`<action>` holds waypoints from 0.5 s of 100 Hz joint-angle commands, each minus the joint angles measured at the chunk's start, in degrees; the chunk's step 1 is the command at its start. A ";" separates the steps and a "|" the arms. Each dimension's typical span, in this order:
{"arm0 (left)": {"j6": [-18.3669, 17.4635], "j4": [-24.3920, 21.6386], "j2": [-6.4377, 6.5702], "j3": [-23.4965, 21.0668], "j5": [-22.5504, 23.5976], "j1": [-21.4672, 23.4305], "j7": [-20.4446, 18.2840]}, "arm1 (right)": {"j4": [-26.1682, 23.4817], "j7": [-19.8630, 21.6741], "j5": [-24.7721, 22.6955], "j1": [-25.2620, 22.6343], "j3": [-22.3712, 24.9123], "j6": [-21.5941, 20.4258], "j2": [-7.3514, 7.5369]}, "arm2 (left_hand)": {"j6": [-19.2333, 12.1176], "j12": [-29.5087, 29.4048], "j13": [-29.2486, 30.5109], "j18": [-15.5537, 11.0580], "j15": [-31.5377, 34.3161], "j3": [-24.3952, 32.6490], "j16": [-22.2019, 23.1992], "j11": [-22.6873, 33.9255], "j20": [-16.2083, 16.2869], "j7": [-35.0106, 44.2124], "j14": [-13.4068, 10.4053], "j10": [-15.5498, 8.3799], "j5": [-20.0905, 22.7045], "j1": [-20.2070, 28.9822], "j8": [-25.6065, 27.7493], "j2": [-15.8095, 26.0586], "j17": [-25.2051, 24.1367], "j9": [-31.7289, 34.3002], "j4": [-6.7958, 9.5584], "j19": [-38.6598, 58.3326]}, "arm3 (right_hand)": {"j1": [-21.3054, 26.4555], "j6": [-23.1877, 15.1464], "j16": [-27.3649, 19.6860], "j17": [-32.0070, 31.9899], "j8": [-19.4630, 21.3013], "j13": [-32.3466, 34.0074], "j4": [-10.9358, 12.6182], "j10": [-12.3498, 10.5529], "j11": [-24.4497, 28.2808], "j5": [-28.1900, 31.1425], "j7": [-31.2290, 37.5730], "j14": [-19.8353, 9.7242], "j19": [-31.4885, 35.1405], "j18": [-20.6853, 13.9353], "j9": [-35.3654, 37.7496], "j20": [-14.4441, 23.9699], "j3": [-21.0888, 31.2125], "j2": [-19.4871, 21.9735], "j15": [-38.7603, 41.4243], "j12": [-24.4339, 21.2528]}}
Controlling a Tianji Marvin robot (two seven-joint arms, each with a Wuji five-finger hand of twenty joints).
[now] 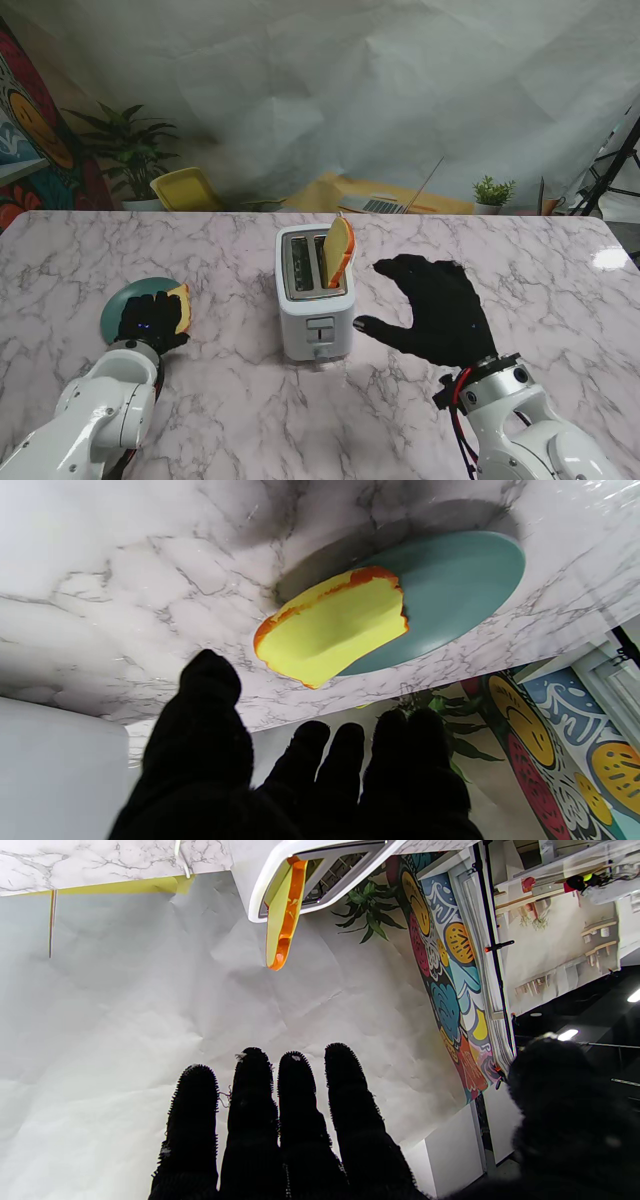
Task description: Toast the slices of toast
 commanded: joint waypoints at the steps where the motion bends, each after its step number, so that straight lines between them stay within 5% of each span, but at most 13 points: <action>1: 0.33 0.94 -0.30 0.41 -0.35 -0.77 -1.00 | 0.13 -0.19 -0.01 -0.42 0.00 -0.14 -0.13 | -0.14 0.94 2.68 -1.79 1.84 0.99 1.24 2.50 1.34 1.53 1.72 -0.33 2.31 2.42 1.08 -1.36 0.03 1.24 1.51 2.02 | 2.05 -1.01 -1.03 -0.21 -1.27 0.77 -0.55 -0.36 -0.78 0.85 0.45 -0.30 0.46 0.27 0.35 -0.61 -1.03 1.60 -1.49 0.08; 17: 1.73 2.73 -0.29 1.48 -0.46 -2.11 -0.12 | 0.03 -0.65 -0.22 -0.91 0.38 -0.48 -0.17 | -0.76 0.38 4.96 -1.58 3.00 1.21 2.30 7.87 2.00 4.19 1.74 -0.47 3.32 3.07 1.86 -1.36 1.65 1.63 1.35 3.96 | 2.11 -1.01 -1.03 -0.18 -1.34 0.90 -0.53 -0.39 -0.75 1.02 0.45 -0.36 0.46 0.52 0.51 -0.65 -1.20 1.76 -1.50 0.08; 50: 2.56 4.56 -0.01 2.77 -3.17 -3.33 -1.99 | -0.04 -1.36 -0.33 -1.46 0.60 -0.28 -0.27 | 0.57 -1.13 1.75 -1.24 1.46 -0.99 1.94 7.04 1.16 3.64 2.46 0.25 0.82 -1.15 0.83 -0.59 -0.86 -1.65 1.14 2.13 | 2.75 -0.93 -1.01 0.03 -1.49 1.33 -0.48 -0.37 -0.71 1.55 0.52 -0.20 0.63 0.76 1.12 -0.65 -1.58 2.21 -1.49 0.10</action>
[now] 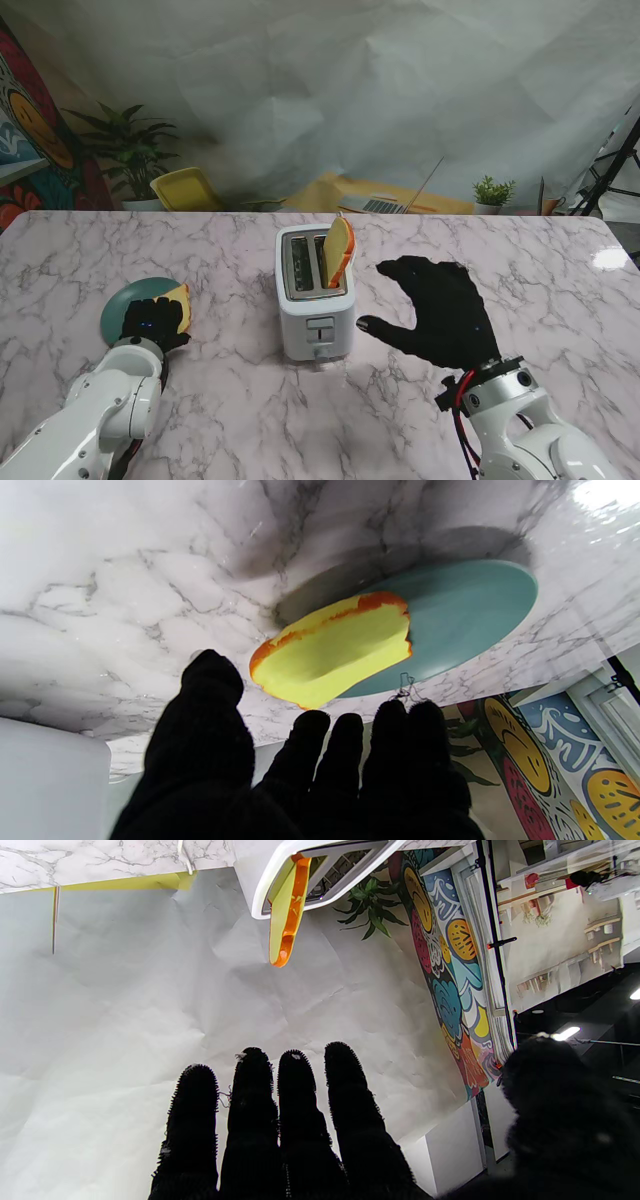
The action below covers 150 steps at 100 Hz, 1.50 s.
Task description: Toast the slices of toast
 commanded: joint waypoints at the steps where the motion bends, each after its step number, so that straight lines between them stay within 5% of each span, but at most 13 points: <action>1: 0.11 0.69 0.02 0.34 -0.40 -0.04 -1.25 | -0.01 -0.21 -0.15 -0.52 -0.01 0.24 -0.15 | 1.30 -0.89 -1.34 -1.75 0.08 -0.47 0.05 -0.33 0.32 -0.19 2.69 0.84 -2.02 -1.01 -0.39 -0.52 -2.25 -2.37 1.13 -1.27 | 1.47 -0.93 -1.01 -0.06 -0.88 1.30 -0.48 -0.39 -0.71 1.02 0.35 -0.22 0.58 0.67 0.37 -0.61 -1.48 1.83 -1.49 0.08; 32: -0.26 2.24 0.16 1.14 -0.80 -0.27 -0.44 | -0.04 -0.52 -0.20 -0.79 0.05 0.17 -0.18 | 2.93 -1.49 -5.68 -1.67 -1.19 -1.20 -0.43 -2.25 -0.65 -3.42 3.18 1.86 -4.40 -3.18 -1.83 -0.20 -5.33 -6.54 0.93 -3.55 | 1.79 -0.96 -1.00 0.03 -1.01 1.51 -0.44 -0.51 -0.55 1.11 0.32 -0.15 0.72 0.72 0.59 -0.62 -1.97 2.07 -1.48 0.18; 58: -2.00 2.34 0.29 0.97 1.04 0.25 -0.60 | 0.03 -0.65 -0.28 -0.88 -0.11 0.22 -0.18 | 2.87 -1.53 -8.02 -2.43 -1.76 0.71 -0.87 -3.03 -1.30 -5.43 2.63 1.48 -5.13 1.33 -2.44 -2.04 -6.95 -8.63 1.39 -4.96 | 1.98 -0.91 -1.00 0.02 -1.06 1.60 -0.40 -0.52 -0.56 1.19 0.36 -0.22 0.74 0.83 0.73 -0.67 -2.21 2.20 -1.51 0.18; 150: -3.83 3.53 0.52 1.18 2.66 -0.09 -0.64 | 0.74 -2.67 0.36 -1.44 -0.84 -0.24 -0.40 | 2.58 -1.56 -7.24 -2.44 -0.98 2.81 -1.30 -2.27 -1.44 -6.08 2.43 1.36 -4.24 3.02 -2.96 -2.52 -5.94 -8.15 1.20 -5.06 | 2.73 -1.25 -0.84 0.30 -1.18 2.37 -0.34 -0.67 -0.28 1.79 0.82 -0.21 1.15 1.25 1.56 -0.69 -2.88 2.86 -1.25 0.33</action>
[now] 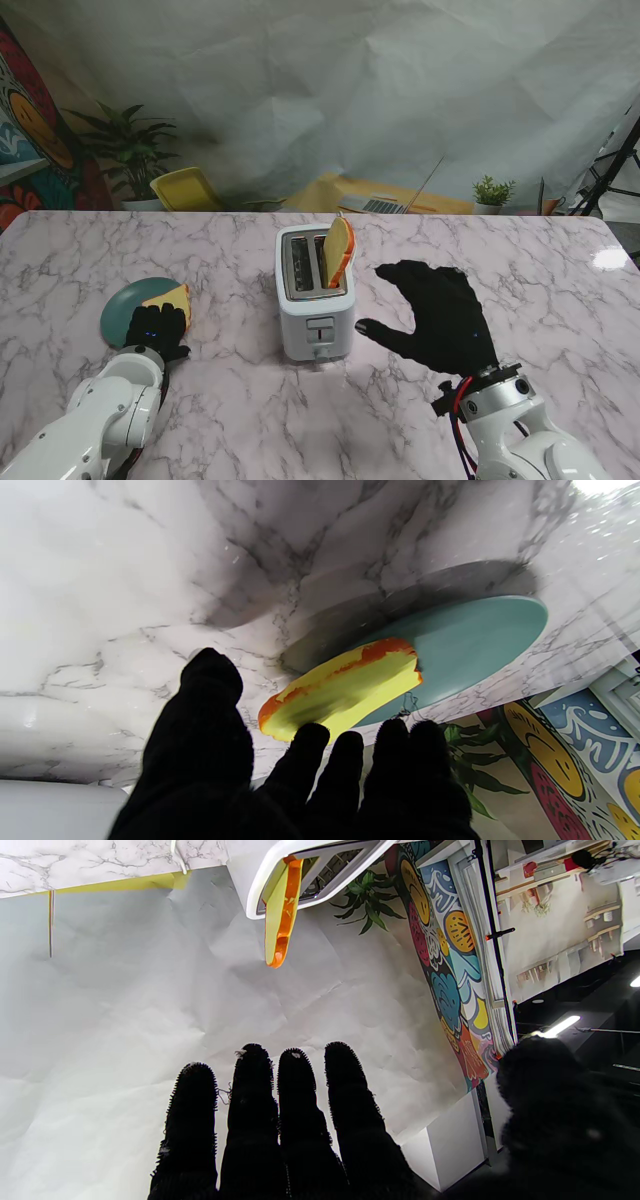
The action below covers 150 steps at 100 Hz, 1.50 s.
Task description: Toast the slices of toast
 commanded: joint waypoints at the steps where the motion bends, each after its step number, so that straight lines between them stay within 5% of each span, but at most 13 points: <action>1: 0.08 0.72 0.04 0.39 0.04 -0.20 -0.61 | 0.17 -0.08 0.05 -0.49 0.00 0.00 -0.14 | 1.75 -0.53 0.00 -2.40 -0.28 1.86 -0.45 0.29 -0.64 -0.85 1.95 0.67 -1.17 2.86 -0.74 -1.91 0.18 -1.51 1.19 -1.12 | 1.19 -1.23 -0.84 -0.30 -1.09 0.51 -0.34 -0.67 -0.28 1.76 0.83 -0.29 0.60 0.61 0.71 -0.64 -1.27 2.23 -1.24 0.30; 50: 0.53 4.49 0.16 1.46 0.95 -1.35 4.11 | 0.29 -0.30 0.42 -0.59 -0.12 0.05 -0.19 | 0.05 0.56 5.09 -2.03 3.60 8.72 1.16 4.67 2.03 3.16 1.51 -0.24 1.37 6.64 0.89 -4.32 3.81 2.77 0.97 4.58 | 1.48 -1.49 -0.81 -0.05 -1.10 0.86 -0.30 -0.90 -0.07 1.81 1.18 -0.38 1.00 1.05 1.03 -0.56 -1.57 2.94 -1.20 0.41; 86: 0.92 6.06 0.07 2.19 -1.08 -1.91 7.61 | 0.40 -0.71 0.29 -0.66 -0.03 -0.15 -0.22 | -4.28 3.61 12.79 -2.63 7.48 19.37 5.75 10.53 3.83 20.78 -0.94 -2.89 0.90 8.43 4.94 -7.49 9.05 9.90 -0.40 9.59 | 1.76 -1.75 -0.79 0.12 -1.05 1.00 -0.28 -1.07 -0.01 1.77 1.60 -0.51 1.39 1.25 1.21 -0.39 -1.65 3.62 -1.19 0.44; 106: 0.39 6.43 0.08 2.32 -1.77 -2.08 8.25 | 0.40 -1.08 0.14 -0.79 0.18 -0.26 -0.26 | -4.42 3.70 12.68 -2.63 7.27 20.75 6.07 10.65 3.78 22.46 -1.01 -3.01 0.22 9.33 4.42 -8.62 9.02 9.55 -0.47 9.58 | 1.89 -1.89 -0.79 0.22 -1.06 1.08 -0.28 -1.15 0.03 1.60 1.78 -0.58 1.57 1.32 1.20 -0.30 -1.70 3.81 -1.19 0.47; 122: -0.62 6.57 0.21 2.33 -1.27 -2.05 7.92 | 0.40 -1.24 0.09 -0.94 0.25 -0.44 -0.27 | -2.47 3.91 9.16 -2.26 7.04 20.98 6.85 10.31 3.67 21.09 -0.14 -1.91 -2.23 5.32 1.80 -8.78 6.10 6.02 -1.04 8.90 | 2.00 -1.87 -0.78 0.27 -1.07 1.14 -0.26 -1.13 0.05 1.57 1.94 -0.57 1.63 1.22 1.23 -0.28 -1.59 3.89 -1.17 0.48; 150: 0.23 7.48 0.23 3.20 -2.29 -2.47 7.78 | 0.47 -1.26 0.09 -1.04 0.19 -0.35 -0.27 | -3.85 9.81 11.96 -1.50 12.35 23.52 12.42 16.41 5.44 29.22 -1.63 -2.76 -3.59 9.68 9.29 -9.29 8.80 8.53 -0.83 12.99 | 2.15 -1.95 -0.79 0.41 -1.13 1.24 -0.28 -1.15 0.06 1.54 2.15 -0.60 1.81 1.38 1.25 -0.23 -1.36 4.18 -1.12 0.49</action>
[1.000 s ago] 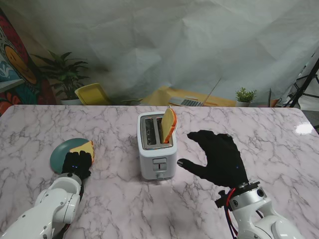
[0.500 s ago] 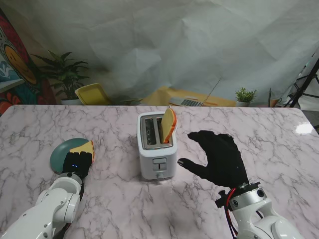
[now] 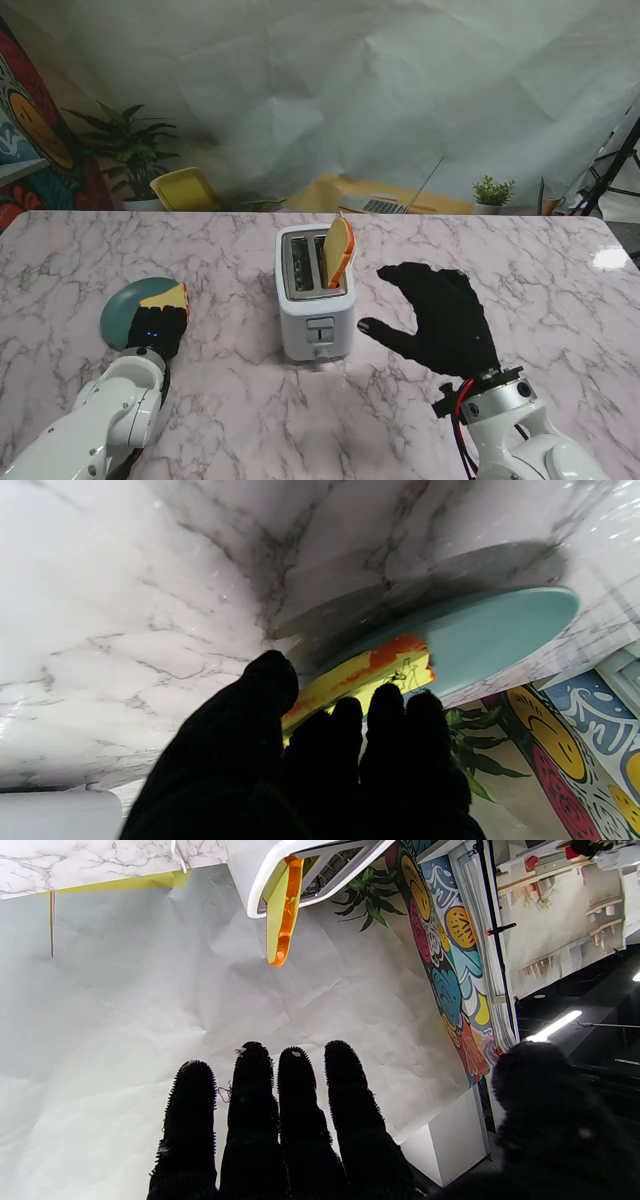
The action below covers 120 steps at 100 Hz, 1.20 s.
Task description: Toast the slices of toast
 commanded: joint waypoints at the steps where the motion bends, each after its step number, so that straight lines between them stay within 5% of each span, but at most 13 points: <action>1: 0.21 0.58 -0.20 0.50 -0.42 0.36 -1.13 | 0.12 -0.04 -0.17 -0.45 -0.04 0.14 -0.09 | -4.31 1.95 2.04 -1.08 2.19 2.26 1.76 2.52 1.24 7.54 0.12 -1.48 0.00 5.06 3.88 -1.72 0.91 0.83 -0.81 2.30 | 1.47 -1.91 -0.79 -0.24 -1.13 0.71 -0.29 -1.18 0.06 1.54 0.77 -0.62 0.62 0.62 0.58 -0.22 -0.20 2.22 -1.14 0.39; 7: 0.37 0.73 -0.22 0.63 -0.69 0.29 -0.85 | 0.07 -0.01 -0.22 -0.50 0.01 0.20 -0.09 | -5.08 2.94 4.46 -1.29 0.54 -1.69 9.01 3.34 1.42 9.12 0.21 -1.74 0.41 10.24 4.86 -1.40 1.87 1.92 -0.97 3.17 | 1.46 -1.91 -0.79 -0.23 -1.14 0.69 -0.30 -1.14 0.07 1.54 0.80 -0.62 0.67 0.62 0.59 -0.20 -0.19 2.27 -1.13 0.39; 19: 0.27 1.71 -0.28 0.95 -1.57 -0.15 1.04 | 0.00 -0.19 -0.30 -0.59 0.17 0.13 -0.11 | -7.08 11.30 9.55 -0.92 -1.95 5.77 14.32 2.59 0.60 12.92 0.42 -2.94 2.52 10.69 6.05 -2.63 3.64 6.70 -3.25 4.48 | 1.45 -1.88 -0.79 -0.22 -1.18 0.77 -0.31 -1.14 0.09 1.56 0.86 -0.65 0.74 0.57 0.62 -0.17 -0.14 2.51 -1.10 0.40; 28: 0.16 2.00 -0.36 0.91 -2.08 -0.19 2.27 | -0.03 -0.42 -0.47 -0.68 0.30 0.12 -0.13 | -8.17 14.30 12.48 0.01 -5.28 8.80 17.32 -0.70 -3.34 14.87 0.26 -3.85 3.83 10.69 5.36 -2.30 4.27 10.15 -4.50 6.93 | 1.51 -1.85 -0.80 -0.19 -1.21 0.75 -0.32 -1.09 0.08 1.59 0.90 -0.58 0.77 0.60 0.63 -0.16 -0.12 2.69 -1.11 0.39; 48: 0.08 0.75 -0.58 -0.51 -2.02 0.89 3.67 | 0.01 -0.69 -0.66 -0.81 0.25 0.04 -0.14 | -11.04 16.54 12.47 -0.88 -4.03 7.29 17.32 -3.53 -4.03 16.20 -0.39 -4.27 7.31 10.70 1.53 4.28 4.67 13.17 -4.82 8.47 | 1.67 -1.88 -0.81 -0.10 -1.28 0.83 -0.32 -1.06 0.09 1.66 0.98 -0.51 0.86 0.60 0.74 -0.14 -0.19 3.05 -1.06 0.40; 59: 0.20 -0.99 -0.80 -1.86 -1.39 2.00 4.59 | 0.07 -0.69 -0.70 -0.76 0.04 -0.03 -0.11 | -12.11 17.42 12.19 -2.40 0.28 3.89 14.67 -3.42 -0.79 18.59 -1.70 -5.29 8.27 10.69 -0.16 7.96 5.62 15.14 -3.73 8.78 | 1.80 -1.90 -0.83 -0.12 -1.34 0.86 -0.32 -1.05 0.03 1.69 1.00 -0.61 0.86 0.53 0.78 -0.17 -0.28 3.10 -1.07 0.37; 89: 1.46 -5.03 -1.46 -4.60 -0.75 3.74 7.10 | 0.23 -1.09 -0.66 -0.55 -0.39 -0.30 -0.13 | -13.24 17.63 16.47 -2.03 6.96 -5.77 10.40 -1.12 3.61 24.99 -3.84 -3.87 10.68 10.69 -2.68 8.73 10.14 20.88 -1.93 12.18 | 2.04 -1.87 -0.84 -0.02 -1.43 0.91 -0.29 -1.00 0.07 1.74 1.04 -0.53 0.95 0.41 0.80 -0.21 -0.30 3.23 -1.02 0.40; 120: 3.07 -10.72 -2.25 -7.70 -0.80 4.99 8.57 | 0.04 -1.16 -0.91 -0.99 -0.37 -1.22 -0.06 | -13.67 14.88 19.92 0.19 13.57 -10.74 10.69 6.04 9.28 30.83 -2.46 -2.71 11.75 10.69 -2.19 8.10 13.93 22.22 -0.70 17.06 | 2.13 -1.96 -0.85 0.14 -1.47 1.13 -0.29 -1.06 0.09 1.81 1.16 -0.60 1.07 0.28 0.98 -0.28 -0.30 3.50 -0.94 0.40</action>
